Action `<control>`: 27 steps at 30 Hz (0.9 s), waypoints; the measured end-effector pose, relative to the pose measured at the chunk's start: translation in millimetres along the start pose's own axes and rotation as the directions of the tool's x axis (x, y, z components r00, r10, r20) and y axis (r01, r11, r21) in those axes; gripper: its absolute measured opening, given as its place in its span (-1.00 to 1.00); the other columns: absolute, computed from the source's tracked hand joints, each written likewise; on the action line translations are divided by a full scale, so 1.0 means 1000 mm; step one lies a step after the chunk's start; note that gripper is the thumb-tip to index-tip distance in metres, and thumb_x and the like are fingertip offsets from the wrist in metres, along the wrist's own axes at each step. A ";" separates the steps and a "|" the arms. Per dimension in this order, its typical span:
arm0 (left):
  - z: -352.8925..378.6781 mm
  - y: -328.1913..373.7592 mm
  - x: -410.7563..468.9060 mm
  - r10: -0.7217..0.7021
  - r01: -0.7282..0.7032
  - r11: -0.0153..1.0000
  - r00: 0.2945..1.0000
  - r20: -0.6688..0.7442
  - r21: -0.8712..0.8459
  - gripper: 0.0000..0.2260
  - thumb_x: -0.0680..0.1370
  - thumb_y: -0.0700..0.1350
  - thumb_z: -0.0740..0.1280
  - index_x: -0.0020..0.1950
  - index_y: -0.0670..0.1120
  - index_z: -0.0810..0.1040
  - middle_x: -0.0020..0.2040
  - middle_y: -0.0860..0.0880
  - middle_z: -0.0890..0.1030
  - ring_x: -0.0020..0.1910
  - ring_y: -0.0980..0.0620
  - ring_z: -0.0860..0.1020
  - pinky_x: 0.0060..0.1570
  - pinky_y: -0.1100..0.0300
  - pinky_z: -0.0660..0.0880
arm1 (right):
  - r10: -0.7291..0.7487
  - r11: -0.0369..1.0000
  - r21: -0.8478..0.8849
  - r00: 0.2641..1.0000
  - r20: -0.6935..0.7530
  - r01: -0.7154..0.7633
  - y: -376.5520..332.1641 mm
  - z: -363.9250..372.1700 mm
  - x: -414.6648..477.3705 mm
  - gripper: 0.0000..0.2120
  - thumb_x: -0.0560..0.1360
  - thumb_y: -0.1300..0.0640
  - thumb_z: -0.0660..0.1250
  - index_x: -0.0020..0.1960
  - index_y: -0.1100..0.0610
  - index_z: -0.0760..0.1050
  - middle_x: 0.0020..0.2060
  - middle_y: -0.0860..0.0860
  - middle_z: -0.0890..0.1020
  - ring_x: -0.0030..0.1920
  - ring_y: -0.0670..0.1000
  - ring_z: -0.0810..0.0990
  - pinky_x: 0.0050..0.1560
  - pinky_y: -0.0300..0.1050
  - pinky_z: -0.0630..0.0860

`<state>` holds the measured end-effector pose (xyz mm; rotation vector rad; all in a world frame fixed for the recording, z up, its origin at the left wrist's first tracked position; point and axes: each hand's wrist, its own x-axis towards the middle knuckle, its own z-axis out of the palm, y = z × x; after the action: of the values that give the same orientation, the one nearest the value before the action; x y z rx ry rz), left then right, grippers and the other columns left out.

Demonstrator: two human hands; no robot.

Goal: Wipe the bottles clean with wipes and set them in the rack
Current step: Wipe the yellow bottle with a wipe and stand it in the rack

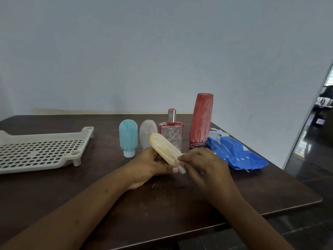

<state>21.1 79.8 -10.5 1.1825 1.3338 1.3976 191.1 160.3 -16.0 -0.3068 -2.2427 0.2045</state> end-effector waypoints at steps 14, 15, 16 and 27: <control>0.002 0.001 -0.002 0.022 -0.021 0.999 1.000 -0.004 0.038 -0.52 0.23 -0.28 0.51 0.12 -0.10 0.53 0.01 -0.05 0.69 0.11 0.00 0.62 0.15 0.11 0.53 | -0.088 0.996 0.037 0.996 0.017 0.087 0.005 -0.003 -0.005 -0.78 0.50 0.03 0.24 0.04 -0.01 0.62 0.00 -0.16 0.57 0.05 -0.19 0.48 -0.03 -0.37 0.42; 0.002 0.001 -0.002 0.026 -0.026 0.999 1.000 -0.003 0.034 -0.53 0.23 -0.28 0.51 0.12 -0.11 0.53 0.01 -0.06 0.69 0.11 0.00 0.62 0.14 0.11 0.53 | -0.070 0.997 0.043 0.997 -0.016 0.071 0.005 -0.003 -0.003 -0.76 0.49 0.03 0.22 0.02 0.01 0.63 -0.02 -0.14 0.59 0.04 -0.19 0.47 -0.03 -0.36 0.42; 0.003 0.001 -0.002 0.029 -0.029 0.999 1.000 0.002 0.030 -0.52 0.23 -0.27 0.51 0.12 -0.12 0.54 0.02 -0.07 0.69 0.11 -0.01 0.62 0.14 0.12 0.53 | -0.060 0.997 0.047 0.998 -0.036 0.061 0.004 -0.003 -0.002 -0.75 0.48 0.03 0.22 0.01 0.04 0.64 -0.03 -0.12 0.60 0.03 -0.19 0.48 -0.03 -0.34 0.42; 0.001 0.001 -0.002 0.013 -0.014 0.999 1.000 0.025 0.044 -0.52 0.28 -0.37 0.50 0.17 -0.20 0.53 0.07 -0.15 0.67 0.12 -0.04 0.62 0.11 0.15 0.55 | -0.065 0.997 0.039 0.998 -0.011 0.065 0.001 -0.003 0.001 -0.79 0.46 0.05 0.23 -0.01 0.01 0.62 -0.08 -0.15 0.63 -0.02 -0.18 0.53 -0.05 -0.21 0.52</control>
<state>22.1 77.7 -9.8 1.2360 1.3485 1.3647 192.9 161.7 -14.1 -0.2135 -2.2327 0.2115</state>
